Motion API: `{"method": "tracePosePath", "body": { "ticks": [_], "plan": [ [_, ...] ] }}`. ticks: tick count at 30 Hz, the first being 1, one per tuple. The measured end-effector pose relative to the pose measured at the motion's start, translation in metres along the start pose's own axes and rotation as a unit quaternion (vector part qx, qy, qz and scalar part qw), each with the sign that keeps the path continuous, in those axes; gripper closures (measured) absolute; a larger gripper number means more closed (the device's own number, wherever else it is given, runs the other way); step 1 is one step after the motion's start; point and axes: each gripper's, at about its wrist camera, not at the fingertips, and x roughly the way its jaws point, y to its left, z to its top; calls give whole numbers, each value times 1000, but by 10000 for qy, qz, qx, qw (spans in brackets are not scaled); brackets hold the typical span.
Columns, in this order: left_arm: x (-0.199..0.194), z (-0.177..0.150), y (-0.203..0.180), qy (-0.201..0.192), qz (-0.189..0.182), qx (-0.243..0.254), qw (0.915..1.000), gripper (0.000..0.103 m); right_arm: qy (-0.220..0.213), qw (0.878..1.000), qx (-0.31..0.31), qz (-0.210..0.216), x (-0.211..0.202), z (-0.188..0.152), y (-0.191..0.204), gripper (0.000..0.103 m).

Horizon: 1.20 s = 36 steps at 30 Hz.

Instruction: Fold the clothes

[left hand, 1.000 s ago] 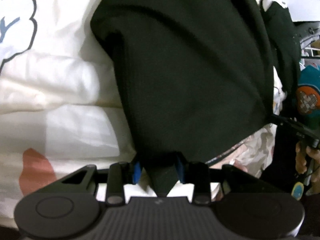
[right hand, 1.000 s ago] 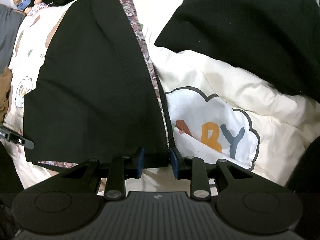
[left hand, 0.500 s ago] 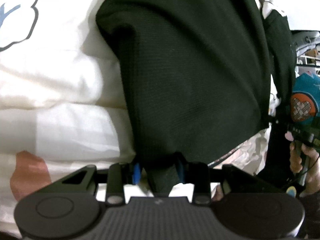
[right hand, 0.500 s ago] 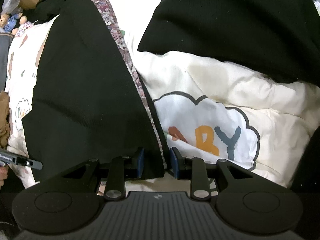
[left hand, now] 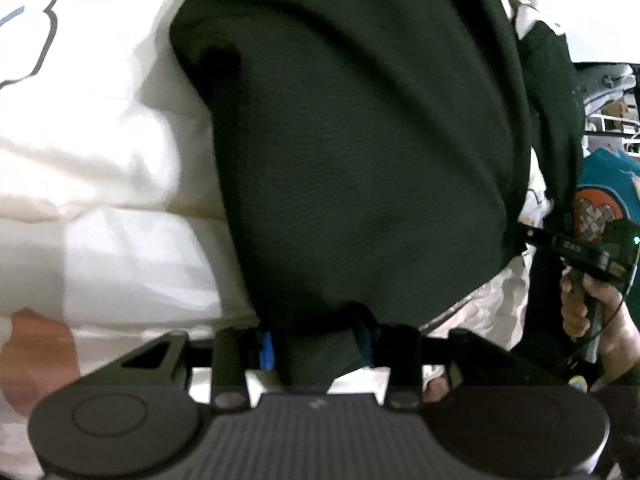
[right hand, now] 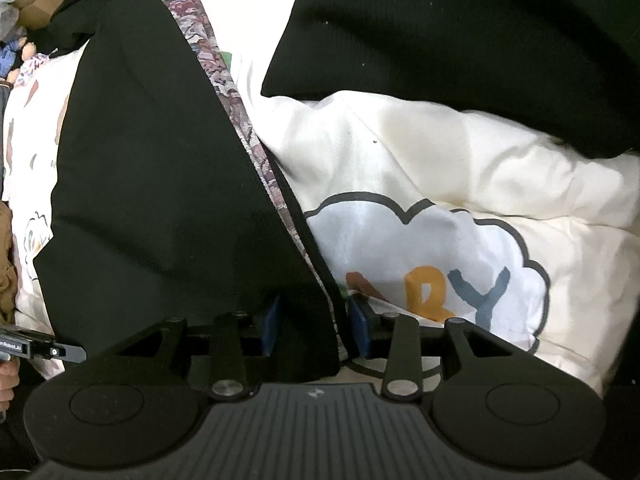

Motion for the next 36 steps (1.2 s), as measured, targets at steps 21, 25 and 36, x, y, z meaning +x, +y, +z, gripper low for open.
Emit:
{"method": "tracePosePath", "body": {
  "ticks": [21,25,36],
  "plan": [
    [-61,-5,-23,-539,-97,227,9982,97,-454,9980,-296,321,-54,-15,29,95],
    [-90,-10,-36,-526,-189,379,9977,98,-510,9964,-460,494,-80,-14,49,95],
    [-151,-28,-33,-1083,-265,537,9923,98,-465,9925,-1029,471,-132,-17,112,96]
  ]
}}
